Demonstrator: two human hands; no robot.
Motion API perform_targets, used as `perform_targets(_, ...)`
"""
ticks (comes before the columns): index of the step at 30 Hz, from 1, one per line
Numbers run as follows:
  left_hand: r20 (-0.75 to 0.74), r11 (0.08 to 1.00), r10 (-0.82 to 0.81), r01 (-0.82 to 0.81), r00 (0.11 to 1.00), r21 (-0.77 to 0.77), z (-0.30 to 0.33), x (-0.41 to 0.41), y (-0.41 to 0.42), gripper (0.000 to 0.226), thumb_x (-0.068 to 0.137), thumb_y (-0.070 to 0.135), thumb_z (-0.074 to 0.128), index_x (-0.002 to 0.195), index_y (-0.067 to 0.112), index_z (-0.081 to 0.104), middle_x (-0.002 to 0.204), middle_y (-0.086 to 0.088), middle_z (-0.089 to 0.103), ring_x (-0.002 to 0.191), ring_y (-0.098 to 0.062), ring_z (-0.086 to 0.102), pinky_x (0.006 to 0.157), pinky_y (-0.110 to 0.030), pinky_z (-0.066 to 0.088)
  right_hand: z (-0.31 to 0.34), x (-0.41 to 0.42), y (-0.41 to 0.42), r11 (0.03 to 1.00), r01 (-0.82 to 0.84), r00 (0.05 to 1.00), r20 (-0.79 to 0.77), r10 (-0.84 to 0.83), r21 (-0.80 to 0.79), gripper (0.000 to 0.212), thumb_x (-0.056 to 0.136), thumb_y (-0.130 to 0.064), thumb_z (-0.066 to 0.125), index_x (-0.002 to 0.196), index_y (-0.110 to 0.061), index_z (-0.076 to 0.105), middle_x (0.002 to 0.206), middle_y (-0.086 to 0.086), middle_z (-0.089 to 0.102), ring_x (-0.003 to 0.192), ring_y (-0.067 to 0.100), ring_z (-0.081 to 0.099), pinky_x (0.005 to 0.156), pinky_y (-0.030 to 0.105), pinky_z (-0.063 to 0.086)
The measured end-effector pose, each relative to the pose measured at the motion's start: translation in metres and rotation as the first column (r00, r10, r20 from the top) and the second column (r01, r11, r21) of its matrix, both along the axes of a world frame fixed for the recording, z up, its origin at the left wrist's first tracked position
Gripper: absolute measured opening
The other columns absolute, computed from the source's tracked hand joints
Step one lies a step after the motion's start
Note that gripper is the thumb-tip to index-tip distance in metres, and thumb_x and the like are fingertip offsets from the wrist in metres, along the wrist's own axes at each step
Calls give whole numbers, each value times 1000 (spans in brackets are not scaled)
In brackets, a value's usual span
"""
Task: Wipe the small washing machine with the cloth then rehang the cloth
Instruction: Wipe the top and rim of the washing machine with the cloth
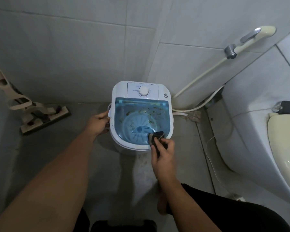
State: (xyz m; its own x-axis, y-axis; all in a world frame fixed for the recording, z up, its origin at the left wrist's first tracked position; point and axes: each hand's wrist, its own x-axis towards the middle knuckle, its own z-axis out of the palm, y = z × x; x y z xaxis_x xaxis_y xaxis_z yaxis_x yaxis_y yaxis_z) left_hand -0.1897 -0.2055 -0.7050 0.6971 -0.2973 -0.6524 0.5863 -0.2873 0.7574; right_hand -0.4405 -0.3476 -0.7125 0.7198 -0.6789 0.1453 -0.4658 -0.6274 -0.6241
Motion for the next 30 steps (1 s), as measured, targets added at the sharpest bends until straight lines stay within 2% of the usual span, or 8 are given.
perform_targets(3,-5,1000,-15,15,1000,6,-3,4,3,38,96,13,56,131,26,63,107,-10,74,86,-21,68,70,-29,56,1,8,27,989,-148,987,-65,146,-27,36,99,-33,60,133,-24,65,126,5,52,105,18,62,80,38,61)
perform_targets(9,-23,999,-17,16,1000,-34,-9,6,7,36,96,14,57,129,29,64,101,-7,75,88,-24,69,81,-35,58,-1,37,53,953,-293,951,-126,283,-77,36,99,-29,60,134,-21,64,124,9,54,110,23,58,81,38,58)
perform_targets(13,-63,996,-22,16,998,-83,-10,9,10,36,97,13,56,129,28,64,98,-4,74,79,-17,69,68,-26,58,-5,52,58,916,-382,916,-178,358,-125,36,99,-28,58,133,-18,64,122,12,55,108,27,58,77,41,58)
perform_targets(15,-81,993,-33,24,996,-113,-9,10,12,37,97,12,55,130,27,62,103,-6,72,78,-16,68,67,-24,60,-2,60,63,909,-395,910,-193,368,-130,35,99,-26,59,132,-18,64,121,11,54,106,27,58,74,42,58)
perform_targets(18,-85,991,-51,40,995,-128,-11,11,13,39,98,12,54,134,26,59,105,-9,68,80,-17,65,74,-28,58,4,74,72,915,-376,915,-214,341,-150,35,97,-24,64,131,-19,65,119,10,54,99,26,59,66,40,59)
perform_targets(23,-100,988,-67,53,993,-145,-15,15,16,39,96,13,57,132,26,62,100,-12,64,78,-18,60,64,-22,58,14,98,78,902,-396,899,-271,343,-173,31,97,-24,60,128,-20,66,113,7,51,94,26,59,65,40,59)
perform_targets(27,-119,986,-70,51,990,-161,-16,17,17,39,95,12,58,131,25,63,95,-12,59,73,-15,54,59,-19,56,24,116,72,878,-449,851,-379,363,-166,27,96,-25,59,122,-25,66,112,6,49,94,27,58,65,43,58)
perform_targets(30,-130,981,-82,58,988,-183,-16,18,17,39,95,12,58,131,26,63,97,-12,60,75,-17,54,57,-19,55,40,130,61,819,-546,779,-465,420,-175,24,95,-28,59,118,-25,66,112,7,50,95,30,58,66,43,56)
